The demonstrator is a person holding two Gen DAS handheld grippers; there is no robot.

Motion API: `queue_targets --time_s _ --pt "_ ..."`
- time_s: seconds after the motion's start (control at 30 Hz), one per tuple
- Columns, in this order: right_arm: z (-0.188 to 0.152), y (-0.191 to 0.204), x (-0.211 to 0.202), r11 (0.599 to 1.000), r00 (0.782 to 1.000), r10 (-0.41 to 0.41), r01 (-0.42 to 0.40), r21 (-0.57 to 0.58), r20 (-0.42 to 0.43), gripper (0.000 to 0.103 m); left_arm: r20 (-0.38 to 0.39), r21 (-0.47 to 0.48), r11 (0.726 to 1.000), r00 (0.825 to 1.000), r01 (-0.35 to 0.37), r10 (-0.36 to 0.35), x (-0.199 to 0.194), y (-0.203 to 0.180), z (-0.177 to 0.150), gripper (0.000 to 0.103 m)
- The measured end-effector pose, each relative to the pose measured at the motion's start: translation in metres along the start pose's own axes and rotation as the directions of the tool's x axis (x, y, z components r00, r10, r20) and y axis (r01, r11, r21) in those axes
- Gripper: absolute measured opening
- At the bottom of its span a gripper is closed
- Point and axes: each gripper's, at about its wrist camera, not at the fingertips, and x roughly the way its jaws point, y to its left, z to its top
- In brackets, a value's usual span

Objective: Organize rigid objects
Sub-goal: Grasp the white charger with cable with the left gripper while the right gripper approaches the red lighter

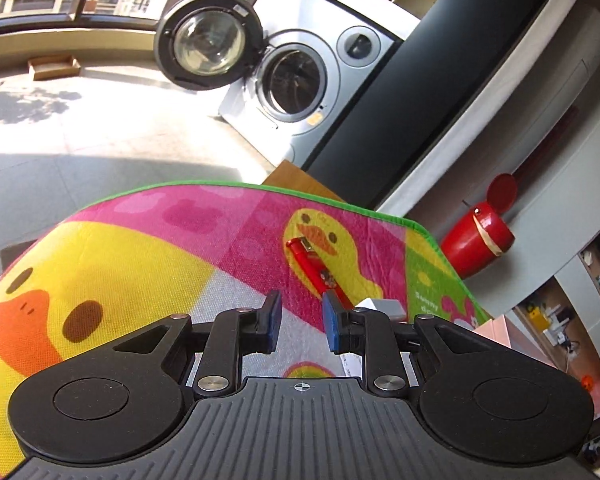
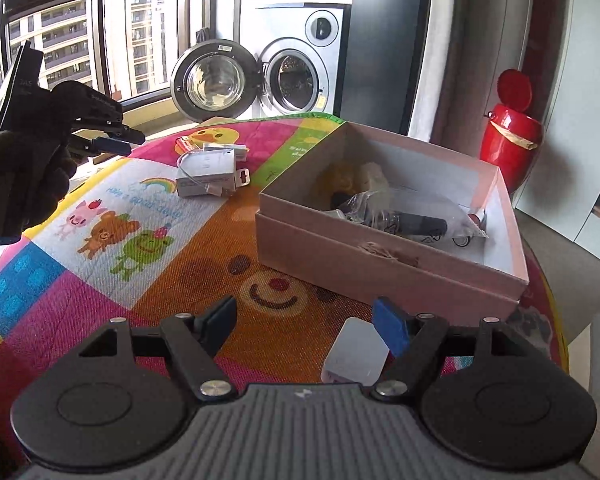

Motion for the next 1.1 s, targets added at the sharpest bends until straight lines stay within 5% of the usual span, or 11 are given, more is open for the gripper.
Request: queue_targets --time_s 0.2,0.47,0.67,0.9,1.1 --pt "-0.007 0.016 0.004 0.999 0.999 0.026 -0.027 -0.029 -0.034 0.076 -0.034 0.082 0.996 0.999 -0.019 0.022 0.047 -0.031 0.023 0.025" --pt "-0.016 0.017 0.005 1.0 0.999 0.025 -0.025 -0.01 -0.048 0.079 -0.24 0.249 0.959 0.968 0.133 -0.072 0.098 -0.07 0.013 0.025" --pt "-0.017 0.014 0.005 1.0 0.999 0.016 -0.016 -0.012 -0.042 0.079 -0.297 0.305 0.928 0.947 0.214 -0.121 0.085 -0.072 -0.005 0.025" --pt "-0.017 0.013 0.006 1.0 0.999 0.019 -0.019 -0.006 -0.038 0.08 -0.408 0.376 0.863 0.897 0.338 -0.173 0.047 -0.079 -0.044 0.025" --pt "-0.018 0.014 0.006 1.0 0.999 0.018 -0.018 -0.008 -0.038 0.081 -0.404 0.466 0.817 0.903 0.34 -0.145 0.014 -0.081 -0.071 0.024"
